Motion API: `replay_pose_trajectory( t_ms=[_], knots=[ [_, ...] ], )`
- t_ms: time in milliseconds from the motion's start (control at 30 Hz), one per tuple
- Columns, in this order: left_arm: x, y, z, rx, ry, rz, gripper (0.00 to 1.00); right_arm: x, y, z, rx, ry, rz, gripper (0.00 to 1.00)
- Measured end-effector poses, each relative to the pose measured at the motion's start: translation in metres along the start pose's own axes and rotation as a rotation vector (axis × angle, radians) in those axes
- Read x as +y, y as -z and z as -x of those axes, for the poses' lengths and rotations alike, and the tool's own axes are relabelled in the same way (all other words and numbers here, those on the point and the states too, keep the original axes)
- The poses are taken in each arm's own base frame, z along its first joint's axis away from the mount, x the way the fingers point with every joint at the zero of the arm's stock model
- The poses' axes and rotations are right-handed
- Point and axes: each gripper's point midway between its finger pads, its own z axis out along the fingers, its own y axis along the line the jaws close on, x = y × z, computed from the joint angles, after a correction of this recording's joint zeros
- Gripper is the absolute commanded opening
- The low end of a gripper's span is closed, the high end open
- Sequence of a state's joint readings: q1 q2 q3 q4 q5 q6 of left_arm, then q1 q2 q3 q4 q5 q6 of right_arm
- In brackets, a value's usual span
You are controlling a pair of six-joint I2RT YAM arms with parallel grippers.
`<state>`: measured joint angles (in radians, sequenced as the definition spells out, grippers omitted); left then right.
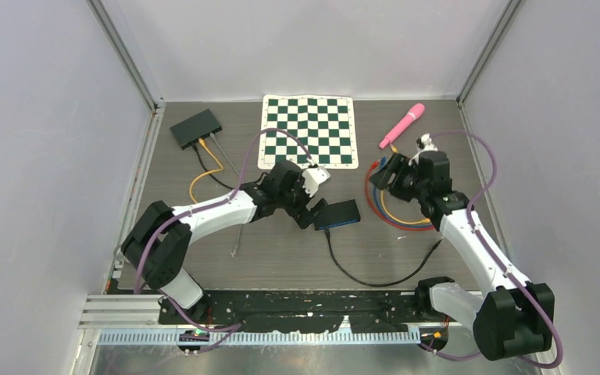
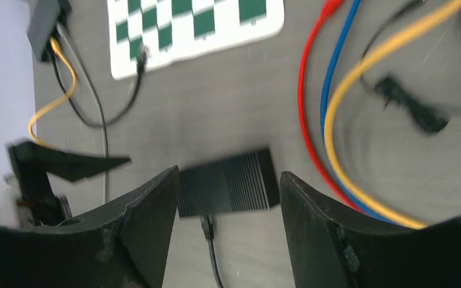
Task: Pull the plug from the switch port
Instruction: Place the connector at the center of the board, then pull the connector from the switch port.
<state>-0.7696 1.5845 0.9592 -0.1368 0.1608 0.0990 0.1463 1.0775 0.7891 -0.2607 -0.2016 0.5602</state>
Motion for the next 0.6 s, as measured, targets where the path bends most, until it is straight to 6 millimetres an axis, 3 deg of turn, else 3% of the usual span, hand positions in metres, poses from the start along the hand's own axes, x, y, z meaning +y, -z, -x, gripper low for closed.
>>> replay_pose_trajectory(
  t_ms=[133,233,600],
  knots=[
    [-0.004,-0.006,0.010,-0.006,-0.037,-0.043,1.00,-0.016,0.001,-0.059,0.138,-0.075,0.025,0.65],
    [-0.007,-0.012,0.012,0.000,-0.063,-0.076,1.00,-0.020,0.003,-0.091,0.219,-0.124,0.042,0.65],
    [-0.017,-0.027,-0.003,0.084,-0.119,-0.175,1.00,0.001,0.006,-0.149,0.373,-0.157,0.144,0.66]
  ],
)
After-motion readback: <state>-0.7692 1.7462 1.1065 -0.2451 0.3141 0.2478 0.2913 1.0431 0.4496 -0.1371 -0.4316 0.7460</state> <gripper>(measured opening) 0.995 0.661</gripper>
